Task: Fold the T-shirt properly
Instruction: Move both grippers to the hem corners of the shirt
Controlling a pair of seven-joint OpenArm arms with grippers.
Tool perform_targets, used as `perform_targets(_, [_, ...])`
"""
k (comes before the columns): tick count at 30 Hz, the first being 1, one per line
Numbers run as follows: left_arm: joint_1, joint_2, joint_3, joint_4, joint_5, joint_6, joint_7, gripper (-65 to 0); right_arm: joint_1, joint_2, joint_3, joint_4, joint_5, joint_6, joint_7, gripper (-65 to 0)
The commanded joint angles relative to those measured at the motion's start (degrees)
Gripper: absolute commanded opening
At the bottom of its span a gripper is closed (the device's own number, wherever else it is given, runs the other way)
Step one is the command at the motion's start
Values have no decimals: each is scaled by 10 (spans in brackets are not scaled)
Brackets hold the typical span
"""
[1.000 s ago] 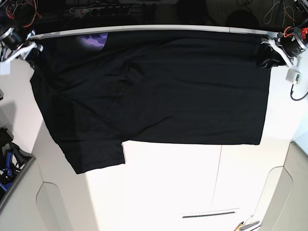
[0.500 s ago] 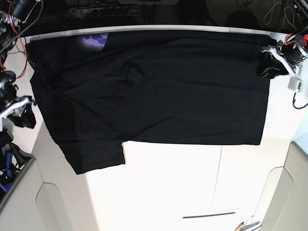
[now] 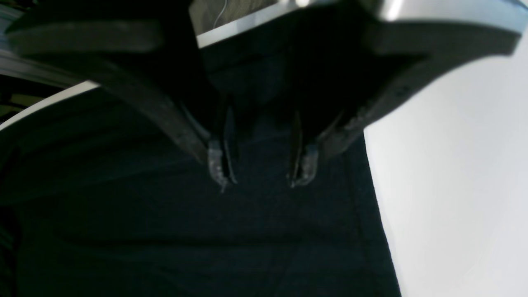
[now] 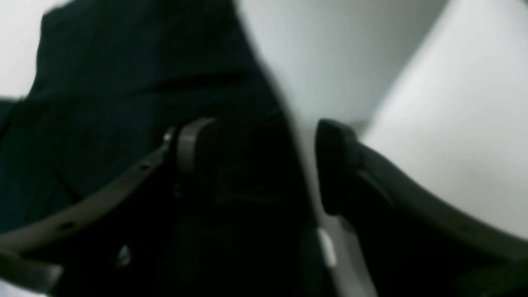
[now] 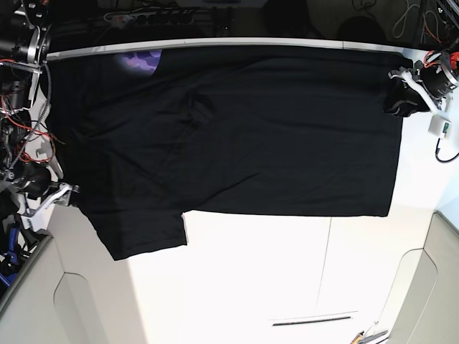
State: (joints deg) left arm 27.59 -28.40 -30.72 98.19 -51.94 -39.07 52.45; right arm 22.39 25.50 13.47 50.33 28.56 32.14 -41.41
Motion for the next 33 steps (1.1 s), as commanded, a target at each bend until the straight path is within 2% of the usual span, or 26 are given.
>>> perform_targets(1, [-1,-10,-5,8,-10,-1,-13,-413,14,10,-5,-3,16,3,4,-283])
perform_targets(6, [-1,-10,-5,8,-8,13,-18,-413,7,10,-38,-8,47,3,-23,-283])
perform_targets(8, [-1,-10,-5,8,7,23,-43,-413,7,10,-46,-8,47,3,-23,-286])
perform_targets(9, [-2,-10,-5,8,18,25,-58,-413,8,10,-47,-8,47,3,-23,-308])
perform_targets(11, [-2,-10,-5,8,43,24,-83,-413,8,11,-47,-8,47,3,-21,-428])
perform_targets(13, [-12,-10,-5,7,61,25,-89,-413,8,11,-47,-8,47,2,-21,-613])
perform_targets(14, [-21,-10,-5,6,65,26,-89,-413,7,11,-47,-8,49,2,-21,-650])
perform_targets(18, [-77,-10,-5,-14,64,68,-85,-369,8,11,-47,-8,49,2,-19,-650])
perform_targets(20, [-116,-10,-5,-37,64,70,-85,-347,8,11,-47,-8,49,2,-19,-650])
perform_targets(24, [-215,-17,0,-128,64,70,-85,-347,7,11,-47,-8,66,2,-19,-650])
perform_targets(33, [-459,-34,53,-435,77,69,-90,-347,8,12,-47,-8,66,2,-8,-650])
